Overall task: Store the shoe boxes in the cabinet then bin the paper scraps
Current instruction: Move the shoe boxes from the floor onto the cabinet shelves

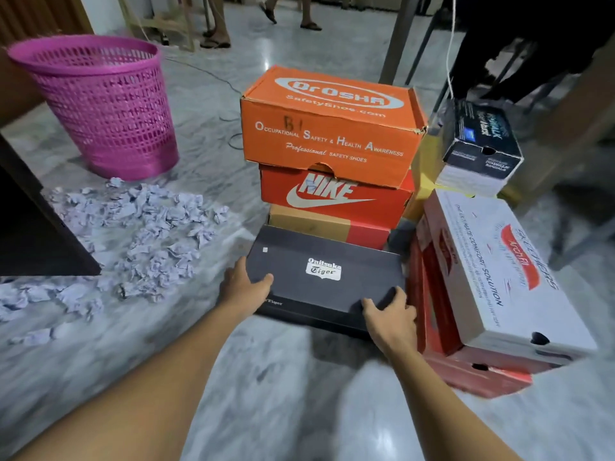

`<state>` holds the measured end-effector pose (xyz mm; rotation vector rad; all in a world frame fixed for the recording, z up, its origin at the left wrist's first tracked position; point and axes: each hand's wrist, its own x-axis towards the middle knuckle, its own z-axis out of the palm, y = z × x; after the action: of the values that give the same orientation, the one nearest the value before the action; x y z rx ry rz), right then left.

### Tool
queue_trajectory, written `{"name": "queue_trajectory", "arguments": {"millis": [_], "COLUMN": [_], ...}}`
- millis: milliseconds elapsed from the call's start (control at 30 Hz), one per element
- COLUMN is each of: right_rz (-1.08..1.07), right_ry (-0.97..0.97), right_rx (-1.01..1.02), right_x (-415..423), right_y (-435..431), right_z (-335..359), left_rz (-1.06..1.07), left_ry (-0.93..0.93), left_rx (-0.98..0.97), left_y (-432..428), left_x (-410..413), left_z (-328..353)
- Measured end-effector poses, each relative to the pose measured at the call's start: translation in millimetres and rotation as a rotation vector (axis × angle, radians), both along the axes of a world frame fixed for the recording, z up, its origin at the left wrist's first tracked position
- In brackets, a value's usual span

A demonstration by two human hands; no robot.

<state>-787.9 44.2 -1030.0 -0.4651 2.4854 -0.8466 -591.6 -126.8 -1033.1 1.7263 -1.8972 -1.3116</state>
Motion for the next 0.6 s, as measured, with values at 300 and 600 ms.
{"name": "queue_trajectory", "arguments": {"millis": [300,600], "right_rz": [-0.214,0.009], "right_ry": [-0.339,-0.531], "right_rx": [-0.416,-0.654], "right_x": [13,11], "right_y": [30,27], "right_z": [-40,-26], "left_rz": [0.288,0.386], "left_ry": [-0.083,0.168], "left_rx": [-0.031,0.01], "left_y": [10,12], "left_x": [47,67], "left_z": [-15,-6]}}
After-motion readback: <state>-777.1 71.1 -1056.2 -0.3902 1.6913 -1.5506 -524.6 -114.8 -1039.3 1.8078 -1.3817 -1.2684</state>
